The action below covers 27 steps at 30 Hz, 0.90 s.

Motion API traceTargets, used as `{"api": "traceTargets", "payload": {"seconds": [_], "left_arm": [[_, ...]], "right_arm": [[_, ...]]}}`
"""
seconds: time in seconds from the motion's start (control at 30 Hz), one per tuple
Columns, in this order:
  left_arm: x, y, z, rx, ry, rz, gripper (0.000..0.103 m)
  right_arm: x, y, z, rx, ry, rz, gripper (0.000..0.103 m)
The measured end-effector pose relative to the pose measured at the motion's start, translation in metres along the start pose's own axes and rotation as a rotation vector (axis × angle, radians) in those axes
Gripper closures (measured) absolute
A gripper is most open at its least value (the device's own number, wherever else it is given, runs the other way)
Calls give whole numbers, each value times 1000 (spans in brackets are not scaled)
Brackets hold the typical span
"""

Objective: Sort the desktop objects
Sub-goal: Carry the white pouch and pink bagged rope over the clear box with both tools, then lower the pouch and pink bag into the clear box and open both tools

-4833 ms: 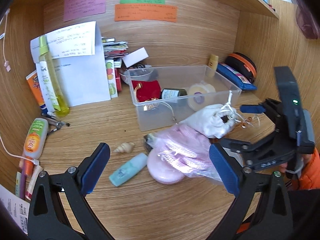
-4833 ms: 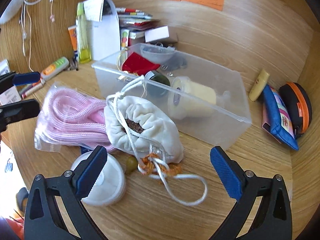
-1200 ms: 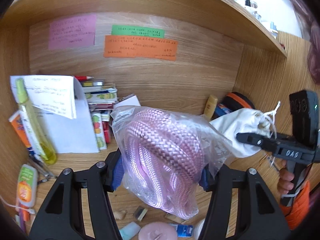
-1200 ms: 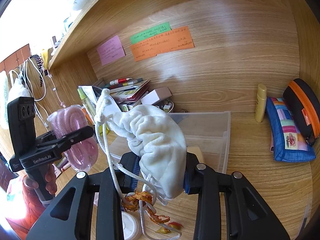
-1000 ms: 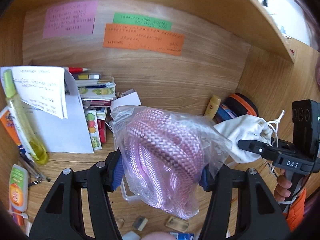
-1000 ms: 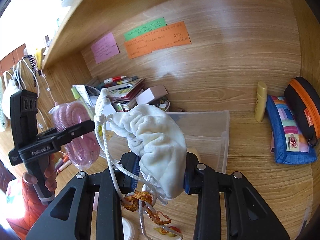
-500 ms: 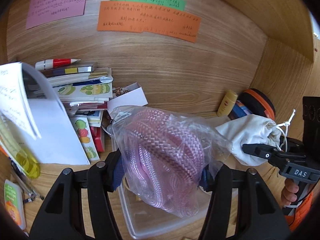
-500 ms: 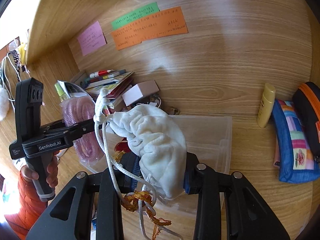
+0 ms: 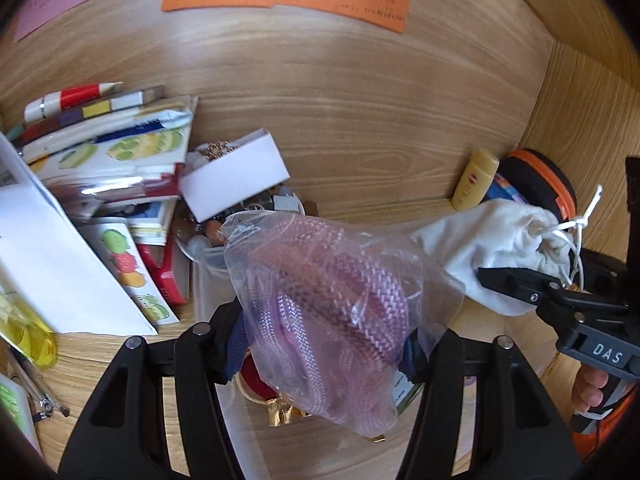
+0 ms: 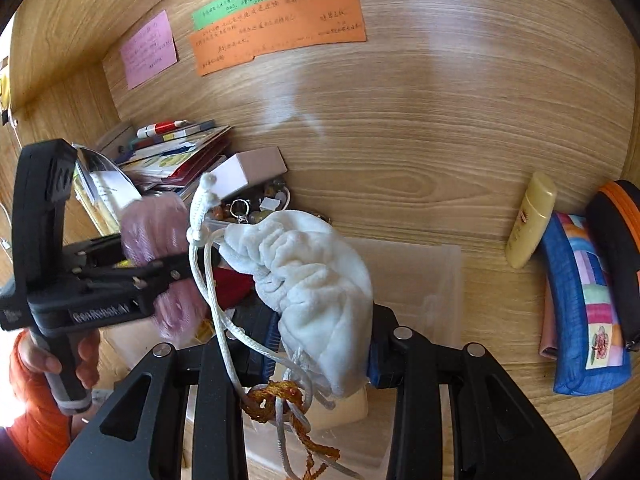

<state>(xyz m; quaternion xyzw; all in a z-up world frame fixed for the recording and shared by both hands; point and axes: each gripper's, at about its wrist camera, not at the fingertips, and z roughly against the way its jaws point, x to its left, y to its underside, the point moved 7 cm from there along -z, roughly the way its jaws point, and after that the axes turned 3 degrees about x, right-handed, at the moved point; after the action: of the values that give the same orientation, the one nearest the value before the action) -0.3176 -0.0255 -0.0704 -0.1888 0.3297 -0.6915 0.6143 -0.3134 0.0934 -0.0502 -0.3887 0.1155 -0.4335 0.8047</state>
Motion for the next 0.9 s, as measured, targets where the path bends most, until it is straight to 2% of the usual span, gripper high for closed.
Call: {"api": "traceTargets", "payload": {"seconds": [0.3, 0.43, 0.53, 0.6, 0.67, 0.77, 0.87, 0.9], "left_arm": [[1, 3, -2, 15, 8, 2, 41], [1, 3, 2, 3, 7, 5, 31], [-2, 4, 2, -9, -17, -23, 30], [-3, 5, 3, -10, -32, -36, 28], [-3, 4, 3, -9, -33, -36, 25], [-2, 5, 4, -5, -34, -29, 23], [-1, 4, 9, -10, -42, -23, 22], [-2, 3, 11, -13, -41, -20, 21]], "right_arm": [[20, 9, -10, 15, 50, 110, 67], [22, 13, -13, 18, 71, 135, 64], [22, 14, -18, 26, 85, 138, 55], [21, 16, -20, 38, 105, 140, 41], [20, 18, -25, 54, 109, 134, 34], [20, 18, -25, 63, 98, 125, 32], [20, 18, -22, 70, 75, 106, 20], [19, 18, -21, 71, 67, 98, 20]]}}
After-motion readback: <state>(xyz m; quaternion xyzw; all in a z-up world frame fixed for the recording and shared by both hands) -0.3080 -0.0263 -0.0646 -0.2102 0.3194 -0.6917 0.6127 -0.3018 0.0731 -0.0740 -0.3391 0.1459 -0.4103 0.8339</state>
